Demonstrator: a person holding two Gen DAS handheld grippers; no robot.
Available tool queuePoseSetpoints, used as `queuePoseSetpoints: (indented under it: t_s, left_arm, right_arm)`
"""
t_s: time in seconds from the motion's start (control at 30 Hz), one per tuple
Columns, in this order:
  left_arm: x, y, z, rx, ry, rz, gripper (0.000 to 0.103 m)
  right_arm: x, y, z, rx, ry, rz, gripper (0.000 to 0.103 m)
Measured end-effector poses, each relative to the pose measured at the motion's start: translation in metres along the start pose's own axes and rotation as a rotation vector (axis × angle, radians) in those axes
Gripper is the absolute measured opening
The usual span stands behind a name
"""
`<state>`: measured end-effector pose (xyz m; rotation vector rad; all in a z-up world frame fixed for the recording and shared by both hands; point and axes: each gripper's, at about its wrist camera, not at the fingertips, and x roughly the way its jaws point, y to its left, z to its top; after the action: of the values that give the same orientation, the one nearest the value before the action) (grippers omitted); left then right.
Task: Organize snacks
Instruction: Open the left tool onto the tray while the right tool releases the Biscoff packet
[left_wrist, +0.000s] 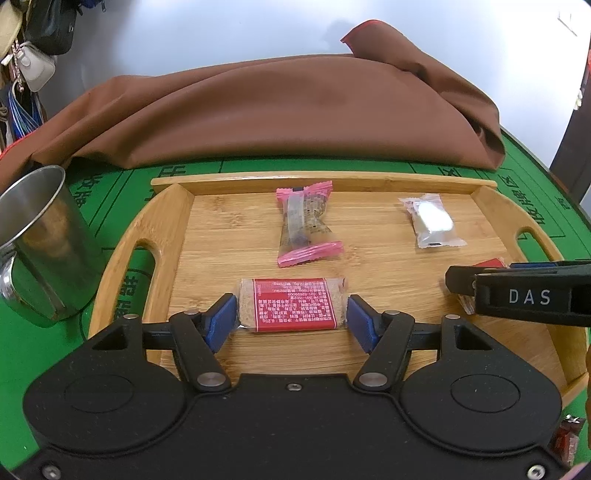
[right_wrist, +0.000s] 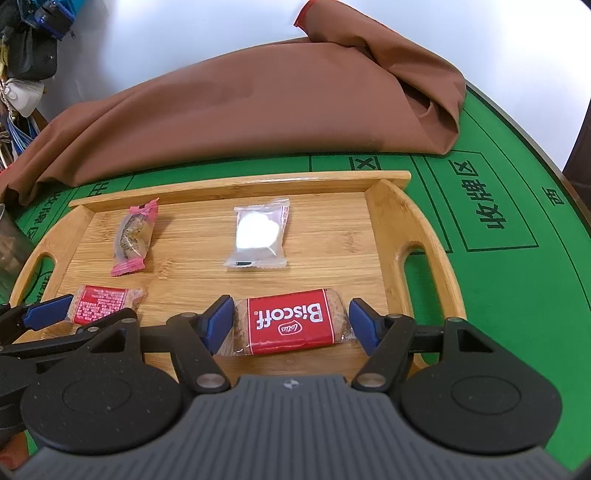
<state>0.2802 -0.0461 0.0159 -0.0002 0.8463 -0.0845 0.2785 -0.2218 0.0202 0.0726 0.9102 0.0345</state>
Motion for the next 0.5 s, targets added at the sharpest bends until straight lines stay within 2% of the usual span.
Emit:
queuePoseSetpoints:
  t_s: [0.1,0.23,0.37,0.5]
  left_arm:
    - [0.0,0.002,0.0,-0.004,0.001,-0.001,0.067]
    - [-0.002,0.003,0.001,-0.004,-0.004,0.003,0.079]
    - [-0.007,0.004,0.002,-0.009,-0.01,-0.001,0.086]
    - [-0.014,0.005,0.001,-0.001,-0.023,-0.004,0.088]
  right_arm:
    - [0.0,0.0,0.0,0.003,-0.002,0.009,0.073]
    - [0.0,-0.002,0.0,0.014,-0.007,0.013,0.081]
    - [-0.003,-0.005,0.0,0.026,-0.007,0.013,0.081]
    - [-0.01,-0.007,0.0,0.031,-0.02,0.016,0.082]
